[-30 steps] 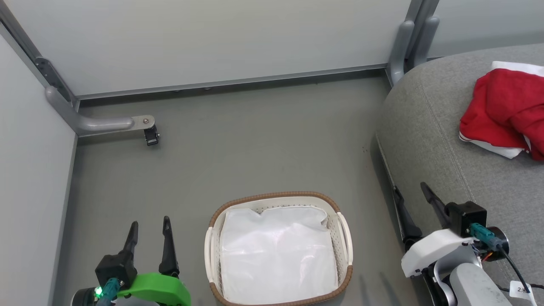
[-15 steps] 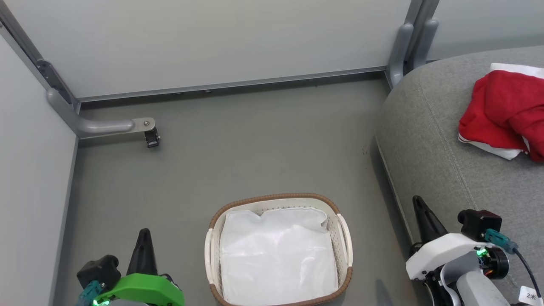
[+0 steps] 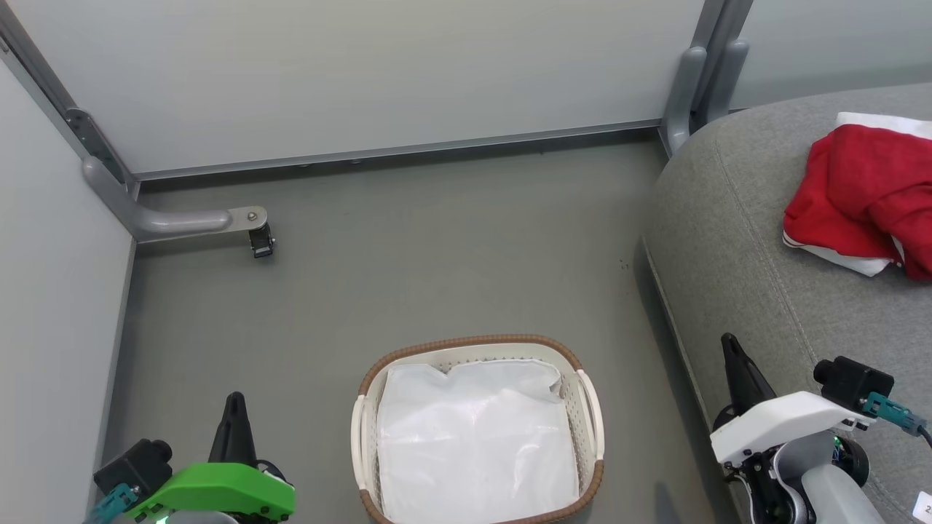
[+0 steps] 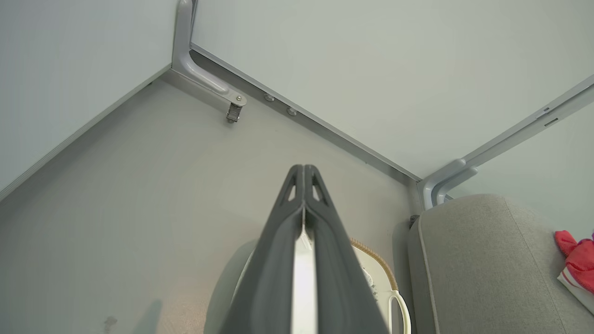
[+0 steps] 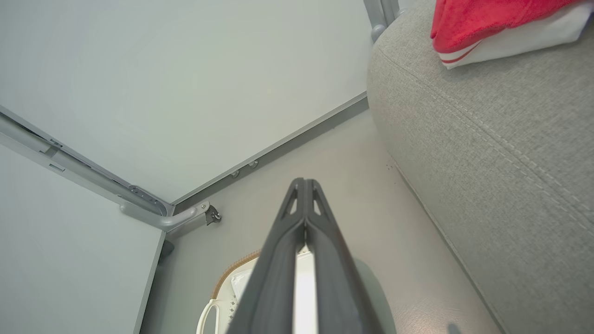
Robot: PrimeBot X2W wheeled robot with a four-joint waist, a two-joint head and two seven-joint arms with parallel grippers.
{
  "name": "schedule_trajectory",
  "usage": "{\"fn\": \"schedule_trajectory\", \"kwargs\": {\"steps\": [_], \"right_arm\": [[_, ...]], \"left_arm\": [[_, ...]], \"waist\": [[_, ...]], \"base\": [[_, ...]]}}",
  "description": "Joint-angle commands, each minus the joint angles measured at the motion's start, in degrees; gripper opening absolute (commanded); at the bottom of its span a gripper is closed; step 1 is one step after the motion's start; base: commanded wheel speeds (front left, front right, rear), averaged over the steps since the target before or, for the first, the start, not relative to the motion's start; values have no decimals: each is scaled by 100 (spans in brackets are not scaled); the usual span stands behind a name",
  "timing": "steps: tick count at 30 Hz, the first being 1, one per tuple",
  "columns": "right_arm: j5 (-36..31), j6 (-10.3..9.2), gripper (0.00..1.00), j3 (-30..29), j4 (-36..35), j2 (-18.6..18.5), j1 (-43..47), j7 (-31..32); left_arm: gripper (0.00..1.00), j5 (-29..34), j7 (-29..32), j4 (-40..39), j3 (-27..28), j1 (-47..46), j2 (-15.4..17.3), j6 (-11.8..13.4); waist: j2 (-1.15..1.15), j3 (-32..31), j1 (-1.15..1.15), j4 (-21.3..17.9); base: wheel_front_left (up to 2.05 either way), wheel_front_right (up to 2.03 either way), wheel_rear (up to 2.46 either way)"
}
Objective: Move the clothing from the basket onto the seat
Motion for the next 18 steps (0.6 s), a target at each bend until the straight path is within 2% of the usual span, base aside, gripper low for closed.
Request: {"fn": "schedule_trajectory", "kwargs": {"steps": [1,18], "right_arm": [[190,-2,0,-51,-110,-23,0,37],[1549,-3,0,-284,-324,27,94,415]], "left_arm": [[0,-174,45,-94,53,-164,33,-43],[0,-1519,420,-204,278,-252,45,-204]], "waist": [[0,-5,0,0],[0,-84,0,-6]], "base": [[0,0,0],[0,0,0]]}}
